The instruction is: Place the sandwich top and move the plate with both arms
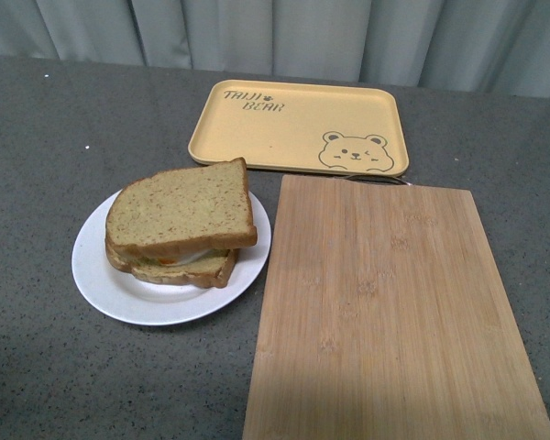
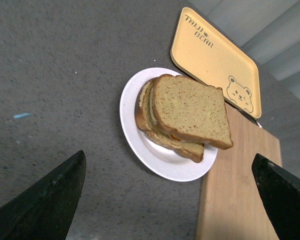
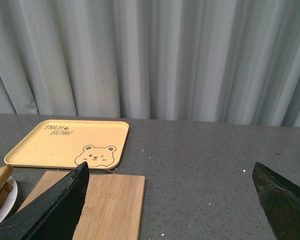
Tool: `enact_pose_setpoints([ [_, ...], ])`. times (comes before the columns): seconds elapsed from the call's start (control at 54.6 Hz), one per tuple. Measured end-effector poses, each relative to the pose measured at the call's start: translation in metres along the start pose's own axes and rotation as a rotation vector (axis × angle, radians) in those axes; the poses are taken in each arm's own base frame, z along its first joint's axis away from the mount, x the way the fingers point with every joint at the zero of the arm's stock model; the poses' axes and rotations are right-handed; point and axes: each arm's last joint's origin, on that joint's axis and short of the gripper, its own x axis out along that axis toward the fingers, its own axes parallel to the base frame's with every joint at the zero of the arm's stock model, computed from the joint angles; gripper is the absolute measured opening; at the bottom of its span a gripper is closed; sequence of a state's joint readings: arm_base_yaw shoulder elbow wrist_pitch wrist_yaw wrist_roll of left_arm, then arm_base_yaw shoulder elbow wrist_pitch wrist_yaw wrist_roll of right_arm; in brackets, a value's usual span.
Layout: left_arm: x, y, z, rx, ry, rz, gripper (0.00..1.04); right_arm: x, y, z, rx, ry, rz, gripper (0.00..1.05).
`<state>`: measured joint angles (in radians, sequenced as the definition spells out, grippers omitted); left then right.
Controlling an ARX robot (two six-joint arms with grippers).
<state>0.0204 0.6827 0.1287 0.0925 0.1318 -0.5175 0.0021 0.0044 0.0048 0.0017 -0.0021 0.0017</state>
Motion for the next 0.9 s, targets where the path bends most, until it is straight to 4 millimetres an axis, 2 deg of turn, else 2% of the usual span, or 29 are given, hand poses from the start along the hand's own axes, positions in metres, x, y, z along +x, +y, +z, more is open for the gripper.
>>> enact_pose_setpoints([
  [0.037,0.008,0.001,0.002,-0.042,0.016,0.009,0.98,0.0,0.0,0.0,0.0,0.0,0.0,0.95],
  [0.146,0.053,0.009,0.0,-0.242,0.17,0.054,0.98,0.0,0.0,0.0,0.0,0.0,0.0,0.95],
  [0.384,0.107,0.019,-0.019,-0.356,0.345,0.127,0.98,0.0,0.0,0.0,0.0,0.0,0.0,0.95],
  [0.64,0.14,0.015,-0.03,-0.353,0.399,0.157,0.98,0.0,0.0,0.0,0.0,0.0,0.0,0.95],
  [0.842,0.147,0.018,-0.038,-0.412,0.443,0.19,0.98,0.0,0.0,0.0,0.0,0.0,0.0,0.95],
  [0.897,0.148,0.017,-0.039,-0.419,0.45,0.194,0.92,0.0,0.0,0.0,0.0,0.0,0.0,0.95],
])
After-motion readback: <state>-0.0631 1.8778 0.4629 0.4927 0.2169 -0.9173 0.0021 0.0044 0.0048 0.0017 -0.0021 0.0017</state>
